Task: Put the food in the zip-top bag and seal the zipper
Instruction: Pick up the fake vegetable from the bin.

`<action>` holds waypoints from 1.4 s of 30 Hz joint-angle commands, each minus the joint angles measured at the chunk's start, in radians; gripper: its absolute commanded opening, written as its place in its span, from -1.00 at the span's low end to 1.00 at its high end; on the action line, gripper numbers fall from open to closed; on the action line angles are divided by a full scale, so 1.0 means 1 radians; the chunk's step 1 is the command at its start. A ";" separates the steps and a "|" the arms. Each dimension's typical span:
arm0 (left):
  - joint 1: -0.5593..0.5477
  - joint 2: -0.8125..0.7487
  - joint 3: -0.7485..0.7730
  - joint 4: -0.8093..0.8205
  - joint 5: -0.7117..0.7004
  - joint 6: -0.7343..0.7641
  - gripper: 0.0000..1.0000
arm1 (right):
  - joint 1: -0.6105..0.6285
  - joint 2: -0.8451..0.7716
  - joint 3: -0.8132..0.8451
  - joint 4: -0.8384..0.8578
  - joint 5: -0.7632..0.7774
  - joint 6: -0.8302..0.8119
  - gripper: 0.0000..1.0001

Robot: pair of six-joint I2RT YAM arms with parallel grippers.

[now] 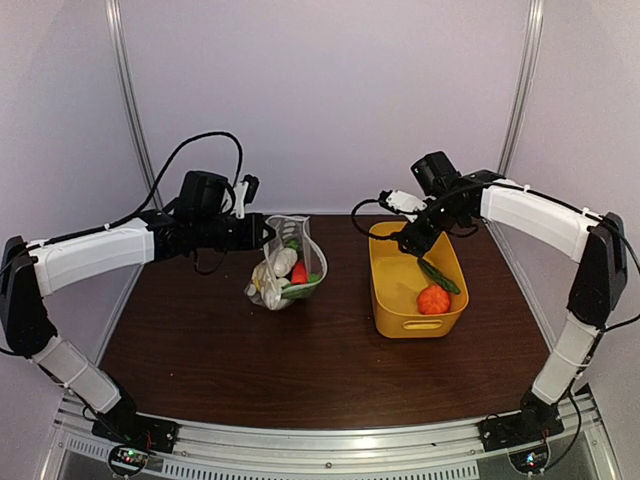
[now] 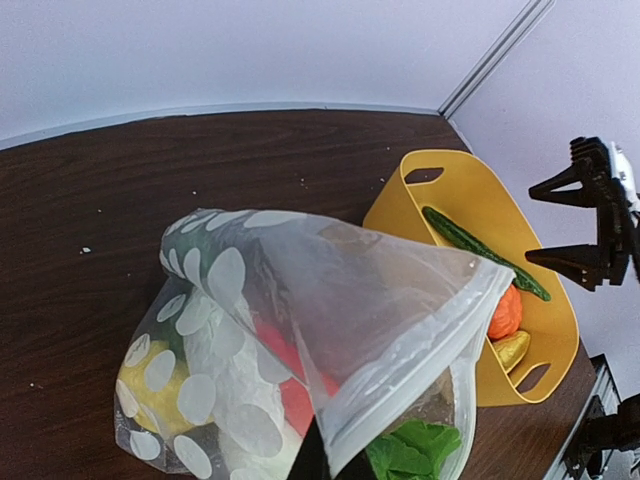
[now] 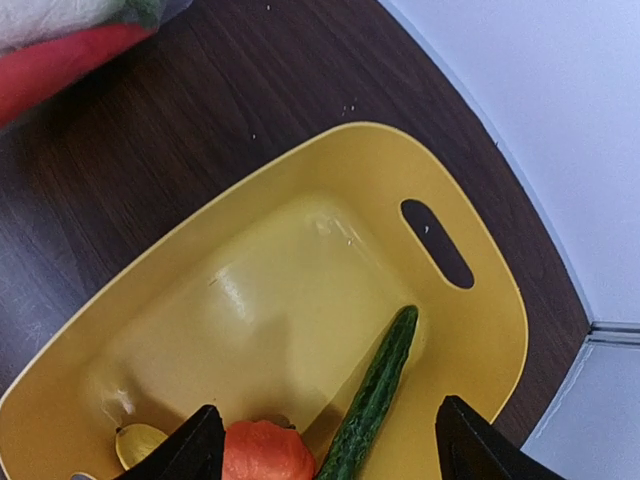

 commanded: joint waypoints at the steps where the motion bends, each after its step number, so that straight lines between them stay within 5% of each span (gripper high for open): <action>1: 0.008 -0.040 -0.012 0.023 0.015 -0.002 -1.00 | -0.020 0.021 -0.021 -0.051 0.061 0.046 0.47; 12: 0.033 -0.046 -0.012 0.017 0.034 -0.017 -1.00 | -0.027 0.068 -0.085 -0.065 0.097 0.109 0.49; 18: 0.051 -0.032 -0.017 0.025 0.054 -0.029 -1.00 | -0.027 0.071 -0.132 -0.066 0.133 0.093 0.73; 42: 0.075 -0.023 -0.018 0.031 0.096 -0.047 -1.00 | -0.007 0.104 -0.261 -0.159 0.102 0.049 0.55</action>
